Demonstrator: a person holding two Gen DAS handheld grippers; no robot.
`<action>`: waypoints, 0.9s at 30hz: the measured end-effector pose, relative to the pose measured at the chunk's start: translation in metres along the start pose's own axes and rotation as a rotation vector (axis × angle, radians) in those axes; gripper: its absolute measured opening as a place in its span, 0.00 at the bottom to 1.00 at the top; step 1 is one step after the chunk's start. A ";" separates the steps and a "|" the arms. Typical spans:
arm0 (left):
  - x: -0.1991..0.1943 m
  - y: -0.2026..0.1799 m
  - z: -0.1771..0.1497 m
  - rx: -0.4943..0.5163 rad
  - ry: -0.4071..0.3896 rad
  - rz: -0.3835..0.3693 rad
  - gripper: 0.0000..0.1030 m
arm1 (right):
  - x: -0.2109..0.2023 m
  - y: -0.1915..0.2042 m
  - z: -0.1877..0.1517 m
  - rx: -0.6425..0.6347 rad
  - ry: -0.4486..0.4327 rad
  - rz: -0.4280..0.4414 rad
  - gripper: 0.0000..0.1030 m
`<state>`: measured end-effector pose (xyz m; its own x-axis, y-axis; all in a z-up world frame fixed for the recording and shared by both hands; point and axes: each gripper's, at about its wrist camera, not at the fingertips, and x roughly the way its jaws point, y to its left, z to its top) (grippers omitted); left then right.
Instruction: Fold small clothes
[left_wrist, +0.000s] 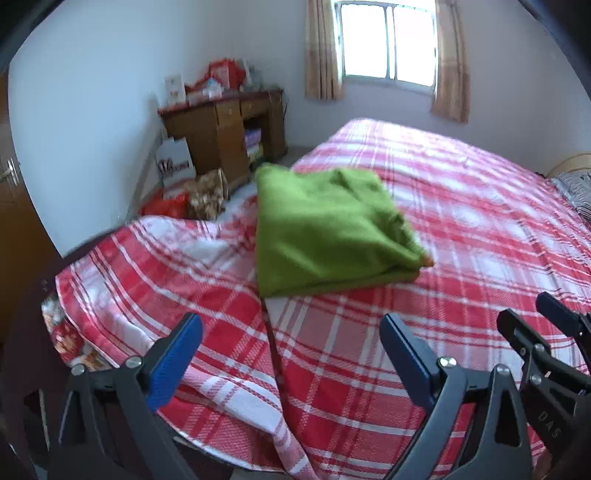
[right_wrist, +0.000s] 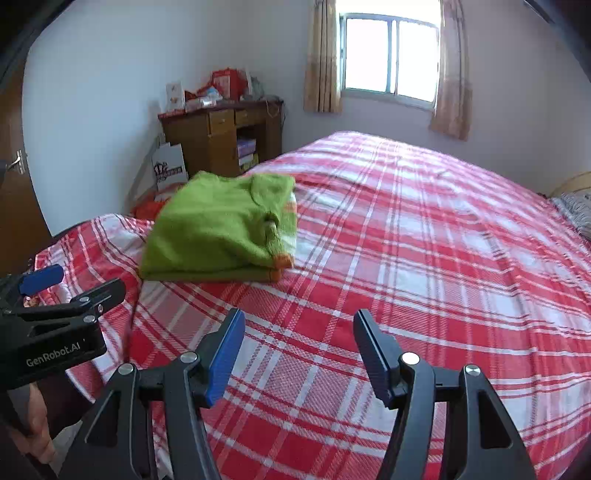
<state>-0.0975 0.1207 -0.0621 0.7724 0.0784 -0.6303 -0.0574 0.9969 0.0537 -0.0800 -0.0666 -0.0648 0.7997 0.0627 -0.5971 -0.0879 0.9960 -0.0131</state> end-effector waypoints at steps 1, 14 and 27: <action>-0.010 -0.001 0.002 0.013 -0.034 0.015 1.00 | -0.008 0.001 0.001 0.002 -0.016 0.000 0.61; -0.091 -0.003 0.022 0.065 -0.285 0.074 1.00 | -0.099 0.004 0.028 0.064 -0.272 0.017 0.73; -0.095 -0.012 0.020 0.077 -0.286 0.058 1.00 | -0.106 -0.003 0.027 0.109 -0.294 0.012 0.73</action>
<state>-0.1579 0.1011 0.0128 0.9167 0.1195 -0.3812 -0.0669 0.9867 0.1484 -0.1483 -0.0749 0.0204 0.9378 0.0739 -0.3393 -0.0465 0.9950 0.0883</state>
